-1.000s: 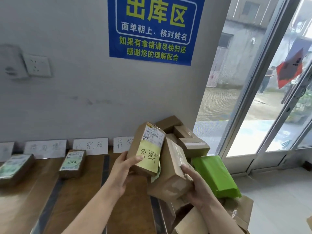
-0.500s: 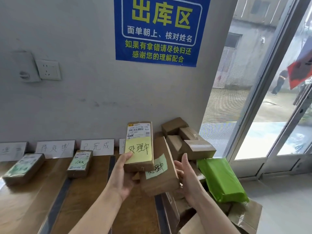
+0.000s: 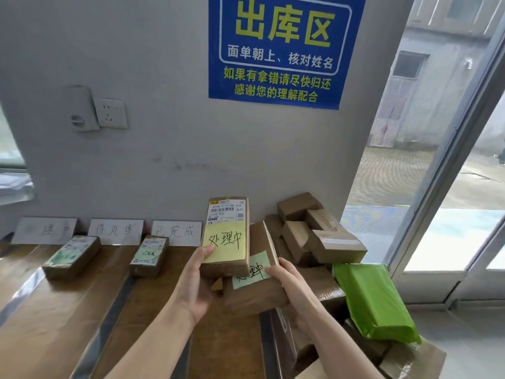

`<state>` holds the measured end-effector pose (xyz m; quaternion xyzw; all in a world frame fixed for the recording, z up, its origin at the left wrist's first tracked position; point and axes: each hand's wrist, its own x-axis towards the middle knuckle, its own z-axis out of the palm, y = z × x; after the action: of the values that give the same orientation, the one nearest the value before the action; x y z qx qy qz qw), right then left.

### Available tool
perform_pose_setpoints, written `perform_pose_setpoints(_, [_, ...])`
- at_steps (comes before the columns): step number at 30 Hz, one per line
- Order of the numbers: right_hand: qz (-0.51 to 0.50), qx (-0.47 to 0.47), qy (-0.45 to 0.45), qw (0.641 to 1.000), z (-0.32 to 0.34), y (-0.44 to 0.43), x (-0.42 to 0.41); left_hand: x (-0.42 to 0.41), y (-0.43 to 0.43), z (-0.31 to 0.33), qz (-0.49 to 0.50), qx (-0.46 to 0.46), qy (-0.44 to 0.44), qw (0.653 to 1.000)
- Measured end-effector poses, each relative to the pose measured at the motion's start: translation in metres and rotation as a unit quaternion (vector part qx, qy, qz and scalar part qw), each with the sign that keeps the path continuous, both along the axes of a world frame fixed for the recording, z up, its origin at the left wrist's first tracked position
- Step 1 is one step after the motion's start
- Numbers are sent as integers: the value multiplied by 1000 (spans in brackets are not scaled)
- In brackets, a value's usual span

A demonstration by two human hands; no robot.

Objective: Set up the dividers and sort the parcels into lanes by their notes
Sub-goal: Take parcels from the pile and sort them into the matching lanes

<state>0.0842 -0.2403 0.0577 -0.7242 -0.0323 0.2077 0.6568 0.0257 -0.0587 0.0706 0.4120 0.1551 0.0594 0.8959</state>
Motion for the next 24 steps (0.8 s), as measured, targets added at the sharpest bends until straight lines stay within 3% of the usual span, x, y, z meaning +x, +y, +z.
perform_pose_setpoints(6, [44, -8, 7, 999, -5, 18, -5, -22, 16, -5, 41, -23, -5, 999])
perform_pose_setpoints(24, [-20, 56, 4, 998, -10, 158, -60, -124, 163, -8, 191, 28, 67, 979])
